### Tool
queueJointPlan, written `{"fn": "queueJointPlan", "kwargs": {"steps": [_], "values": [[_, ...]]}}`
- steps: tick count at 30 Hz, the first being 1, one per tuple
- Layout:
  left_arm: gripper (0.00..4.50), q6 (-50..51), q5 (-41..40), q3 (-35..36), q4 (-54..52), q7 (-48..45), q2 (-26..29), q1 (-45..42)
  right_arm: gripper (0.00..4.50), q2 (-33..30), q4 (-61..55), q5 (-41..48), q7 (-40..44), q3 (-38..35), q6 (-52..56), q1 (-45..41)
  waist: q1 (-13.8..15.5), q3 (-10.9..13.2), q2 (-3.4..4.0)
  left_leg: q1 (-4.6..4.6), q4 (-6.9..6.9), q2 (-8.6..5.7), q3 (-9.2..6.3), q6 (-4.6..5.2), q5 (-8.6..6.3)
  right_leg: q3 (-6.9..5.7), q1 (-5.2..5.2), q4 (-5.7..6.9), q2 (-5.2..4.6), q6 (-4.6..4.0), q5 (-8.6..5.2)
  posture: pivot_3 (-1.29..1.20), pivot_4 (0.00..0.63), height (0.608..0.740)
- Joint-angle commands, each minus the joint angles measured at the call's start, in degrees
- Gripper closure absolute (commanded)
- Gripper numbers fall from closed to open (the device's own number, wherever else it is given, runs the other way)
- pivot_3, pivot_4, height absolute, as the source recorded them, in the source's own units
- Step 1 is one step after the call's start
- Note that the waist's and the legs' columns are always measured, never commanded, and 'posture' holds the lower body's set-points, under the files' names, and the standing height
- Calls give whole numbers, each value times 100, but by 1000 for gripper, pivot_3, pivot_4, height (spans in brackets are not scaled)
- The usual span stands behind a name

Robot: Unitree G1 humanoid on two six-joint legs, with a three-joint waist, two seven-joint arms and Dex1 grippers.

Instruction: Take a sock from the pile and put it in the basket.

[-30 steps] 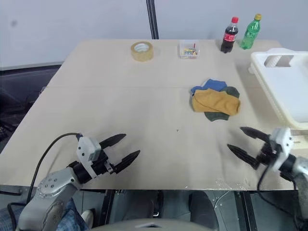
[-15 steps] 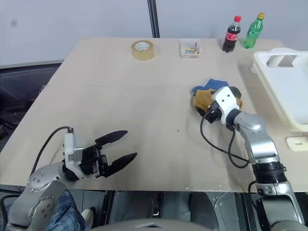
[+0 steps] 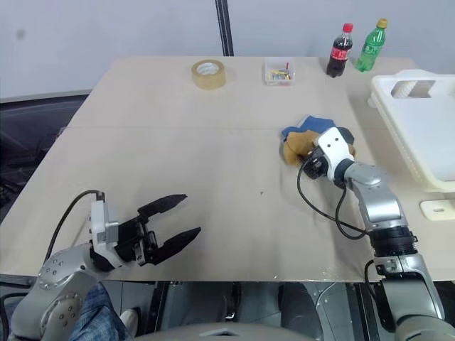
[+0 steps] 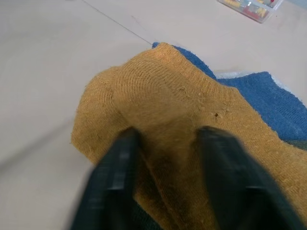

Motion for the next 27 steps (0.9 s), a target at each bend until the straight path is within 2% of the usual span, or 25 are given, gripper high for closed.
{"fn": "queueJointPlan", "kwargs": {"steps": [1, 2, 3, 10, 18, 21, 27], "values": [[0, -148, 31, 67, -80, 15, -14, -24, 3923, -23, -110, -10, -34, -93, -148, -90, 0, 0, 0, 0, 0, 0, 0, 0, 0, 0, 0, 0, 0, 0, 0, 0, 150, 738], [0, -157, 43, 57, -72, 22, -16, -31, 4276, -23, -125, -12, -38, -94, -150, -76, 0, 0, 0, 0, 0, 0, 0, 0, 0, 0, 0, -1, 0, 0, 0, 0, 150, 738], [0, -164, 52, 49, -65, 24, -17, -36, 4401, -21, -137, -14, -47, -100, -150, -67, 1, 0, 0, 0, 0, 0, 0, 0, 0, 0, 0, -1, 0, 0, 0, 0, 150, 738], [0, -173, 70, 38, -41, 8, -1, -31, 4401, -54, -547, 207, 240, -122, -233, 81, 0, 0, 0, 0, 0, 0, 0, 0, 0, 0, 0, 0, 0, 0, 0, 0, 150, 738], [0, -172, 64, 76, -74, 8, 26, 72, 4401, -687, -2474, 1148, 1167, -105, 1198, 802, 10, 2, 0, -4, -1, 1, -2, 1, -1, -1, 1, -5, -4, 0, 0, 0, 150, 738], [0, -164, 65, 60, -66, -10, 43, 96, 4401, -853, -3146, 1477, 1396, 162, 1767, 1138, 12, 2, 0, -3, -1, 11, -4, 1, -1, -2, 1, -5, -8, 0, 0, 0, 150, 738], [0, -120, 34, 38, -38, -41, 76, 33, 4401, -488, -3176, 1073, 1021, 1132, 2077, 1051, 5, 3, -2, 0, 1, 14, -2, 1, 0, 1, 0, -4, -6, -1, -1, 0, 150, 738]]}}
